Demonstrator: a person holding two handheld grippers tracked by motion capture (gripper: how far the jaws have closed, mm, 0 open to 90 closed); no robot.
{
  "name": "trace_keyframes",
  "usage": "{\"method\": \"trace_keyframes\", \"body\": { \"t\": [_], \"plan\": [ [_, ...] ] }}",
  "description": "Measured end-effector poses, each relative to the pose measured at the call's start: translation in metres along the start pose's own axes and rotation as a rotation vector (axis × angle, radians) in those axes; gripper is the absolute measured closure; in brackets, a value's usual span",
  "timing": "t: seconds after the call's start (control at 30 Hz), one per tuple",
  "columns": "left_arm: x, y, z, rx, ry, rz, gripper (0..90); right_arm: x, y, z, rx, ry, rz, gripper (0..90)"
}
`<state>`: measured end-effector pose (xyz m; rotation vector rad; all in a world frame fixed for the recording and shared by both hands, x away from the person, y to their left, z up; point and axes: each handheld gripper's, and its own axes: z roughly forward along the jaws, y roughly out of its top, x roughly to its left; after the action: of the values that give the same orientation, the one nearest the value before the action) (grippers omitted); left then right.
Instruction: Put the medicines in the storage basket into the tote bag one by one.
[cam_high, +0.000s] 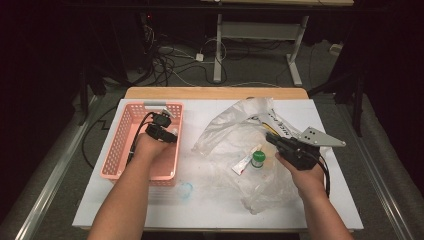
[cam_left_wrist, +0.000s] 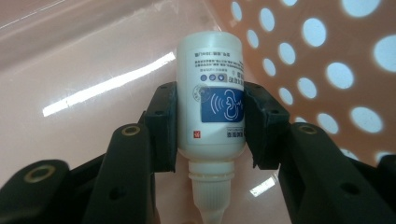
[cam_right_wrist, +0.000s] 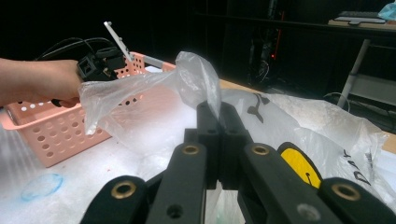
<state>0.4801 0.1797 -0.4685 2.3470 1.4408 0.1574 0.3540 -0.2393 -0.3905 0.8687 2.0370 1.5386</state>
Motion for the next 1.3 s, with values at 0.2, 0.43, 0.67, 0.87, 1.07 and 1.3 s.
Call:
{"method": "trace_keyframes", "body": {
  "t": [0.2,0.43,0.67,0.87,1.07,1.3],
  "plan": [
    [0.004,-0.002,-0.006,-0.021,-0.024,-0.03,57.9,0.0,0.0,0.001,0.003,0.004,0.002,90.0],
    [-0.002,-0.008,-0.031,-0.127,-0.05,-0.02,58.0,-0.001,0.0,0.0,-0.004,0.0,0.001,90.0],
    [-0.009,-0.023,-0.058,-0.239,-0.064,-0.028,58.0,0.001,0.002,-0.001,-0.006,0.0,0.001,90.0],
    [-0.016,-0.042,-0.082,-0.317,-0.069,-0.005,57.9,0.002,0.001,0.0,-0.002,0.0,-0.004,90.0],
    [-0.028,-0.061,-0.097,-0.404,-0.124,0.022,57.9,0.003,0.002,-0.001,-0.005,-0.001,-0.005,90.0],
    [-0.046,-0.082,-0.106,-0.494,-0.141,0.049,57.9,0.003,0.003,-0.001,-0.005,-0.003,-0.01,90.0]
  ]
}}
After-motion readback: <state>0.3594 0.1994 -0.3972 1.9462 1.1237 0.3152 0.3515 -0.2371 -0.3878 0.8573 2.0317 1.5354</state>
